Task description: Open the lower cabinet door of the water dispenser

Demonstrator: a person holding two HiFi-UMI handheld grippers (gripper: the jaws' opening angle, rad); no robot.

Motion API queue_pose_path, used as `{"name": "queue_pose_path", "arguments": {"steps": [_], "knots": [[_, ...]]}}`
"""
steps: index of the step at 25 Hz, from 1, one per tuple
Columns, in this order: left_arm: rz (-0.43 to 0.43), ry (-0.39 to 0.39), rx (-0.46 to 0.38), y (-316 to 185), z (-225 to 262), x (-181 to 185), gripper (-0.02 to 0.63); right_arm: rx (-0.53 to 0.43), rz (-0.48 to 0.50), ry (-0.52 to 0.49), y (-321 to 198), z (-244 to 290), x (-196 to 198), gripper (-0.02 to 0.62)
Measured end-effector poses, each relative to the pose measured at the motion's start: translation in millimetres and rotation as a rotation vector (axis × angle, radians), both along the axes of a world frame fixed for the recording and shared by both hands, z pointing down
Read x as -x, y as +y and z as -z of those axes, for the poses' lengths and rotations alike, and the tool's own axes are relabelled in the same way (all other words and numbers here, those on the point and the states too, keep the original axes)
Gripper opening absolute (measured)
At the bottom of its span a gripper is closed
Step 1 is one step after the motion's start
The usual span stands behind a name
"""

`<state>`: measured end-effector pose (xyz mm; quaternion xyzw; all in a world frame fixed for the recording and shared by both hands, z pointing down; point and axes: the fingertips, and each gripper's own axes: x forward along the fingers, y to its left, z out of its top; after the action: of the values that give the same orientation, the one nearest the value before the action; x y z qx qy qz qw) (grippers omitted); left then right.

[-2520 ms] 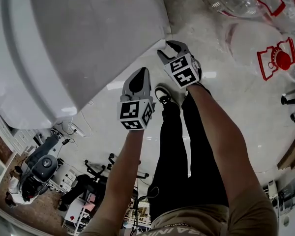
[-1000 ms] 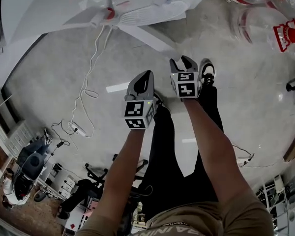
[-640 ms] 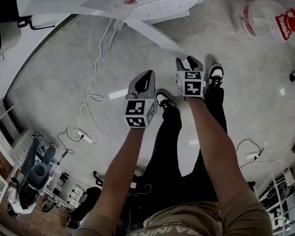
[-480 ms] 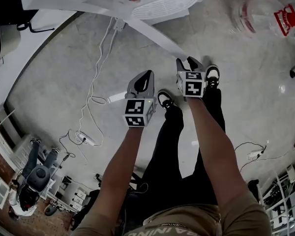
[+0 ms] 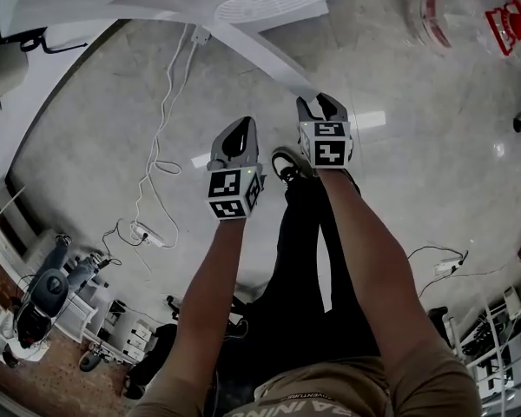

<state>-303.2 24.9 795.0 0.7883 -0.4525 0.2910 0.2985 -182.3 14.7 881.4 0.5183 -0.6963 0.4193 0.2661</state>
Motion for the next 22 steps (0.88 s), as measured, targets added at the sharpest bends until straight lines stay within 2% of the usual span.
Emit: {"name": "queue_pose_path", "arguments": {"steps": [2, 4, 8, 12, 16, 22], "knots": [[0.017, -0.004, 0.001, 0, 8, -7, 0.002, 0.009, 0.027, -0.006, 1, 1, 0, 0.166], [-0.014, -0.019, -0.016, 1, 21, -17, 0.002, 0.029, 0.041, -0.009, 3, 2, 1, 0.166], [-0.063, -0.03, -0.045, -1, 41, -32, 0.002, 0.092, 0.032, -0.013, 8, 2, 3, 0.167], [-0.057, -0.023, -0.068, -14, 49, -35, 0.002, 0.107, 0.018, -0.014, 6, 2, 7, 0.166], [-0.052, -0.006, -0.066, -14, 45, -29, 0.002, 0.104, -0.003, -0.011, 13, 1, 15, 0.166], [-0.03, 0.036, -0.034, -6, 36, -1, 0.002, 0.111, -0.019, -0.013, 29, 1, 44, 0.167]]}}
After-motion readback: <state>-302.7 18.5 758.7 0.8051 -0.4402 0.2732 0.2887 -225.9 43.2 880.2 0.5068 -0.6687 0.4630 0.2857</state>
